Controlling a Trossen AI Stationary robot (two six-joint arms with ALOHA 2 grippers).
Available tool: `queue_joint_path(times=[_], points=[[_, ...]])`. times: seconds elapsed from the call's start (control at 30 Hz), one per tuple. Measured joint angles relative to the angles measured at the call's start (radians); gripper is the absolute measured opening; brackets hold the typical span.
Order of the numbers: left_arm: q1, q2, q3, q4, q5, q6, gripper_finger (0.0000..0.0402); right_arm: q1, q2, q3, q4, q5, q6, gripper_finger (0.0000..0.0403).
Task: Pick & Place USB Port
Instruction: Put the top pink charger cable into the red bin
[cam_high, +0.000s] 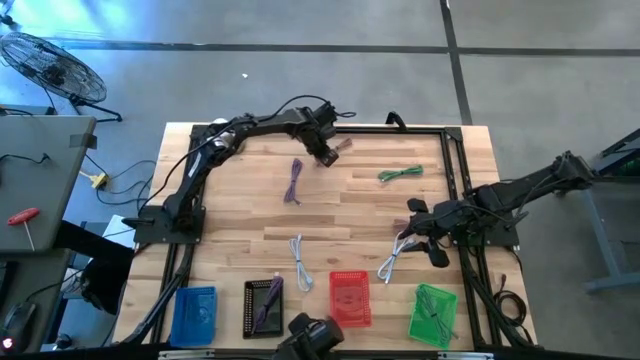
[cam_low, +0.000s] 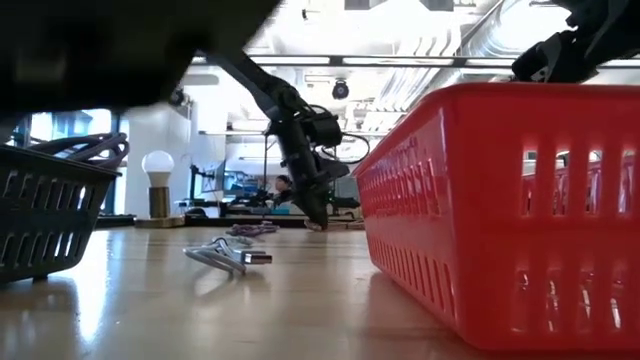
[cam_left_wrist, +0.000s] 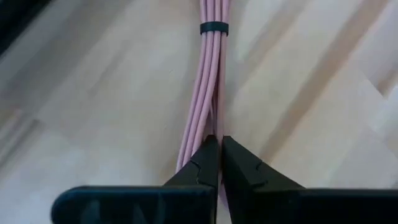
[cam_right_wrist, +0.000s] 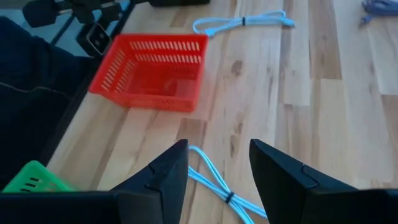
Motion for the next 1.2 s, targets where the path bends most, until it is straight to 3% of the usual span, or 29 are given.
queue_joint_path(times=[0.1,0.27,0.53,0.67,0.8,0.93,1.2], points=[[-0.021,-0.012,0.031,-0.04,-0.015,0.042,0.0002,0.011,0.0,0.0,0.031,0.001,-0.025,0.0163],[-0.079,-0.037,0.193,-0.203,-0.039,0.106,0.0001,0.015,0.0,0.0,0.066,0.004,-0.058,0.0163],[-0.262,-0.036,0.521,-0.702,-0.15,0.208,0.0,0.015,0.0,0.0,0.068,0.054,-0.077,0.0163],[-0.386,-0.093,0.504,-0.78,-0.181,0.215,0.0,0.015,0.0,0.0,0.068,0.153,-0.094,0.0163],[-0.528,-0.123,0.504,-0.793,-0.22,0.228,0.0,0.015,0.0,0.0,0.092,0.229,-0.108,0.0163],[-0.658,-0.135,0.507,-0.691,-0.302,0.242,0.0,0.015,0.002,0.0,0.155,0.249,-0.156,0.0163],[-0.789,-0.138,0.509,-0.525,-0.352,0.345,0.0,0.015,0.003,0.0,0.308,0.071,-0.207,0.0163]])
